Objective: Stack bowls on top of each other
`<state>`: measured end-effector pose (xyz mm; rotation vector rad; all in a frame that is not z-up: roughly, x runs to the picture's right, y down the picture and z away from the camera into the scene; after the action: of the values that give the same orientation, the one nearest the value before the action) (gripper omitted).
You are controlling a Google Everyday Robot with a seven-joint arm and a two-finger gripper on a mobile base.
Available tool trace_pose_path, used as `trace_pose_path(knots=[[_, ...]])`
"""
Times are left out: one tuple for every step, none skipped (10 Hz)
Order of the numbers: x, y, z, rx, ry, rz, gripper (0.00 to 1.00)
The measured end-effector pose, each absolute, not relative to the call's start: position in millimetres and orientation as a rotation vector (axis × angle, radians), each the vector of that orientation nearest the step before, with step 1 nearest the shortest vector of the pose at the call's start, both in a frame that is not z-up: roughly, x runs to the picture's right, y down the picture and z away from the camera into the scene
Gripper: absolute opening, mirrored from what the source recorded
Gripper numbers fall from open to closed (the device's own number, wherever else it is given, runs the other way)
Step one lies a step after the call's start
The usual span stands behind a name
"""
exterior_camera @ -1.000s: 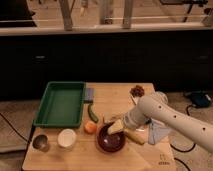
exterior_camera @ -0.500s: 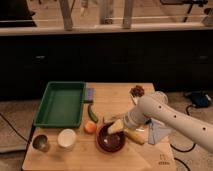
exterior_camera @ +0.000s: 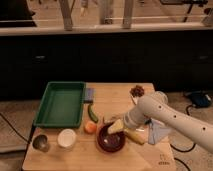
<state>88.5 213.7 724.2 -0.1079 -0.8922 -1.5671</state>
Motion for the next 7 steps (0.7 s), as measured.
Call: trace_pose_path(knots=[[88.5, 213.7, 724.2, -0.108, -0.892, -1.567, 0.80], [88.5, 213.7, 724.2, -0.108, -0.892, -1.567, 0.80], [88.5, 213.7, 724.2, -0.108, -0.892, -1.567, 0.80], [88.5, 213.7, 724.2, -0.108, -0.892, -1.567, 0.80], [88.5, 213.7, 724.2, -0.108, -0.892, -1.567, 0.80], [88.6, 213.7, 724.2, -0.108, -0.892, -1.567, 0.80], [88.5, 213.7, 724.2, -0.108, -0.892, -1.567, 0.80]])
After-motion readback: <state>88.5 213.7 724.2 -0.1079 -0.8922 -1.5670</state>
